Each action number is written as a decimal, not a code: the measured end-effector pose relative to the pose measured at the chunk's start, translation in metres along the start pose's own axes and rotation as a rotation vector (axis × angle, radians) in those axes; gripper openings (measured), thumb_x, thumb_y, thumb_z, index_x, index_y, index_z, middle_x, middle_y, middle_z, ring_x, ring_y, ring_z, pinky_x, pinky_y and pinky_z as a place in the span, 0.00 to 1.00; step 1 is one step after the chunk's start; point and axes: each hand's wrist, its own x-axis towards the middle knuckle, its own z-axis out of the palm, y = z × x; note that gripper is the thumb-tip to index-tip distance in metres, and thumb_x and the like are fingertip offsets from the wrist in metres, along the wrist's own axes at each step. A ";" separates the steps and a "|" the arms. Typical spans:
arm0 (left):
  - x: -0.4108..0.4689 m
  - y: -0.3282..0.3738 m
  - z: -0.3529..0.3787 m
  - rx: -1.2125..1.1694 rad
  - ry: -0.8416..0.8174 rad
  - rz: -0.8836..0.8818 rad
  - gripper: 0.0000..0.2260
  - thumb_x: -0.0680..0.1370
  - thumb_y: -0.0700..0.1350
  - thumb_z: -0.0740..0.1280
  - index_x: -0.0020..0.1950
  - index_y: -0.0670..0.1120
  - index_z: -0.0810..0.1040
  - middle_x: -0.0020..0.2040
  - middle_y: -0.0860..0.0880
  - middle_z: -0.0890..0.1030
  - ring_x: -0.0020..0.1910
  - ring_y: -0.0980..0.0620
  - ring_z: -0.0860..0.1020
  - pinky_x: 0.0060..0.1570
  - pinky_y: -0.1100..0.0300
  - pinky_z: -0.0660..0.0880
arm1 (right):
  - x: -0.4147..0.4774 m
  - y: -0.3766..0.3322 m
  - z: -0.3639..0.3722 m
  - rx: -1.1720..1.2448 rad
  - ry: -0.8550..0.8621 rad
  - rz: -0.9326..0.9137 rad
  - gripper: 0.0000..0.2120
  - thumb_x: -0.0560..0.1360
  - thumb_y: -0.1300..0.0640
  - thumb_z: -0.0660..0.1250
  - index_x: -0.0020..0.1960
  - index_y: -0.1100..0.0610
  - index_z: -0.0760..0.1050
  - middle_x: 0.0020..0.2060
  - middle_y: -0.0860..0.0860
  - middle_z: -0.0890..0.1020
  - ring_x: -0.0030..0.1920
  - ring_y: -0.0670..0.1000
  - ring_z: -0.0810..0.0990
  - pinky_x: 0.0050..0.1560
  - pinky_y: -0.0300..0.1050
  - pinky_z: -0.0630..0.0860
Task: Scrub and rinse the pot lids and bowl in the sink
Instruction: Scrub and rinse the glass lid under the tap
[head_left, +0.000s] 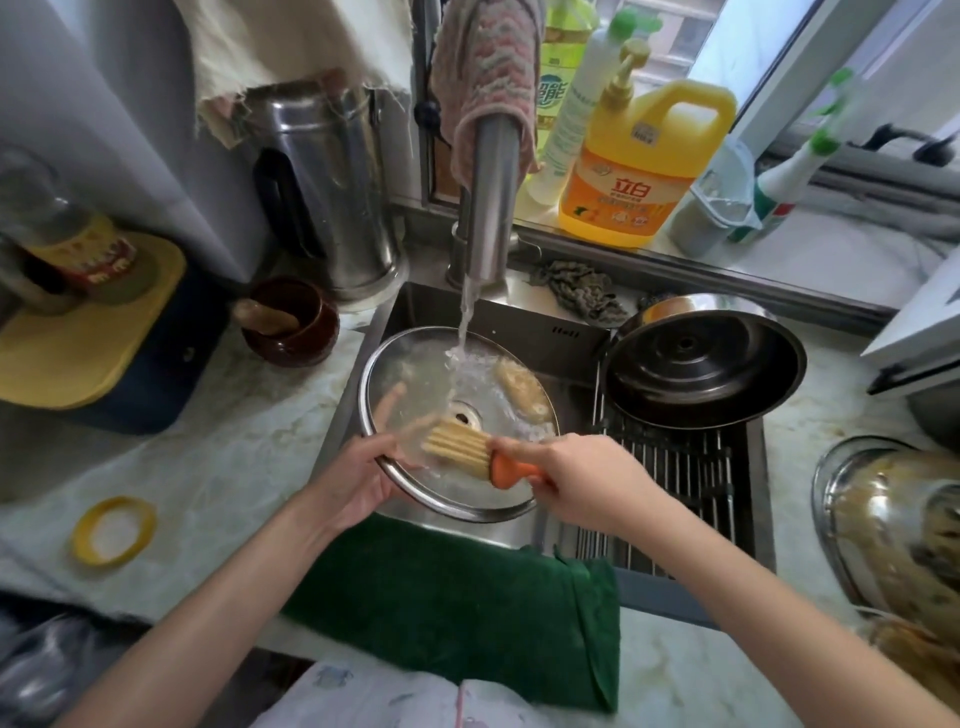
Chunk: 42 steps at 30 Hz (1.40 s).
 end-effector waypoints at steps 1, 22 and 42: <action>0.001 -0.001 -0.001 -0.035 -0.010 0.000 0.39 0.71 0.33 0.59 0.75 0.63 0.55 0.65 0.47 0.77 0.54 0.36 0.80 0.32 0.52 0.81 | 0.001 0.008 0.000 -0.038 -0.001 0.064 0.30 0.76 0.56 0.59 0.75 0.39 0.57 0.46 0.48 0.82 0.39 0.51 0.81 0.36 0.43 0.76; -0.002 0.000 0.014 -0.023 0.106 0.043 0.34 0.79 0.31 0.53 0.76 0.61 0.51 0.70 0.45 0.71 0.53 0.38 0.80 0.23 0.61 0.75 | 0.041 0.037 -0.009 -0.287 -0.076 0.245 0.24 0.76 0.58 0.59 0.71 0.46 0.65 0.51 0.52 0.80 0.47 0.57 0.82 0.40 0.46 0.74; 0.001 -0.007 0.007 -0.007 0.251 0.121 0.36 0.77 0.29 0.52 0.75 0.64 0.52 0.71 0.45 0.70 0.48 0.42 0.83 0.35 0.48 0.76 | 0.047 -0.012 0.005 -0.129 -0.313 0.286 0.14 0.77 0.55 0.56 0.58 0.55 0.75 0.40 0.51 0.77 0.36 0.55 0.75 0.33 0.44 0.67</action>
